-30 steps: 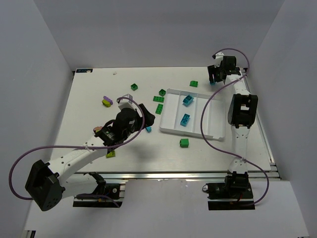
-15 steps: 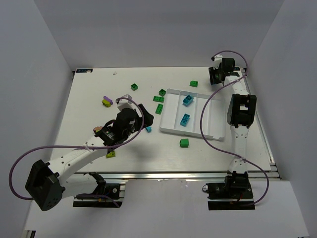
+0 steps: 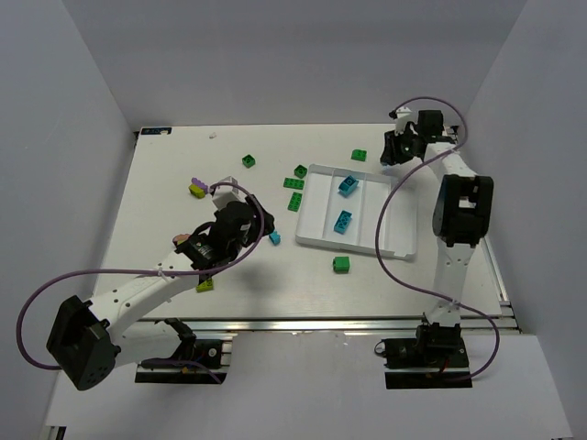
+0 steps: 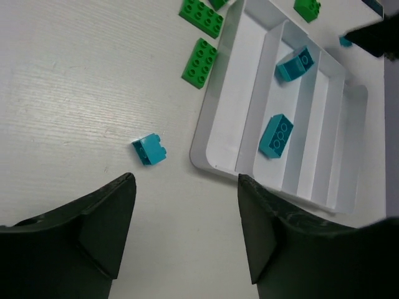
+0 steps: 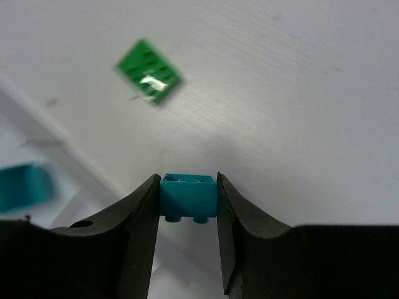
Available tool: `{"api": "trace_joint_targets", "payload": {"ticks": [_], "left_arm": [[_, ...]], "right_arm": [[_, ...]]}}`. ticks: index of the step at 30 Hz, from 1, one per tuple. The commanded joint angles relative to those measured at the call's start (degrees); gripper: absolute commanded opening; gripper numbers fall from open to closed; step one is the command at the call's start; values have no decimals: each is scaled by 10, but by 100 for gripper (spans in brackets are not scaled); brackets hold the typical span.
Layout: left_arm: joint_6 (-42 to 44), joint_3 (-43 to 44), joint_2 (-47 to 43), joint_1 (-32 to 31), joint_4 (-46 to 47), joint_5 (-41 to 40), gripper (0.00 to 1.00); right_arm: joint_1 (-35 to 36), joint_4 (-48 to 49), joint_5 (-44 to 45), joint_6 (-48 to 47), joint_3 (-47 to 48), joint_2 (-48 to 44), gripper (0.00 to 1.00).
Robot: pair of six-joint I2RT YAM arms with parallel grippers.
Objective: Sort the legos into containers by color
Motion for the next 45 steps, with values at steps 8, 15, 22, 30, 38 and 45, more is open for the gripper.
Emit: {"api": "trace_joint_targets", "payload": {"ticks": [8, 15, 22, 30, 38, 45], "left_arm": [[-11, 14, -2, 40, -38, -22, 42], [-15, 17, 14, 67, -43, 17, 72], [-29, 7, 24, 71, -34, 48, 75], [-62, -19, 40, 71, 4, 80, 71], [-76, 46, 129, 71, -40, 72, 68], [-78, 125, 227, 69, -99, 83, 68]], "right_arm": [[52, -170, -313, -183, -265, -307, 0], [95, -127, -234, -115, -348, -337, 0], [129, -78, -158, -59, -328, -288, 8], [137, -77, -93, -52, -264, -225, 44], [135, -77, -89, -80, -302, -293, 67], [110, 61, -46, -57, -394, -418, 89]]}}
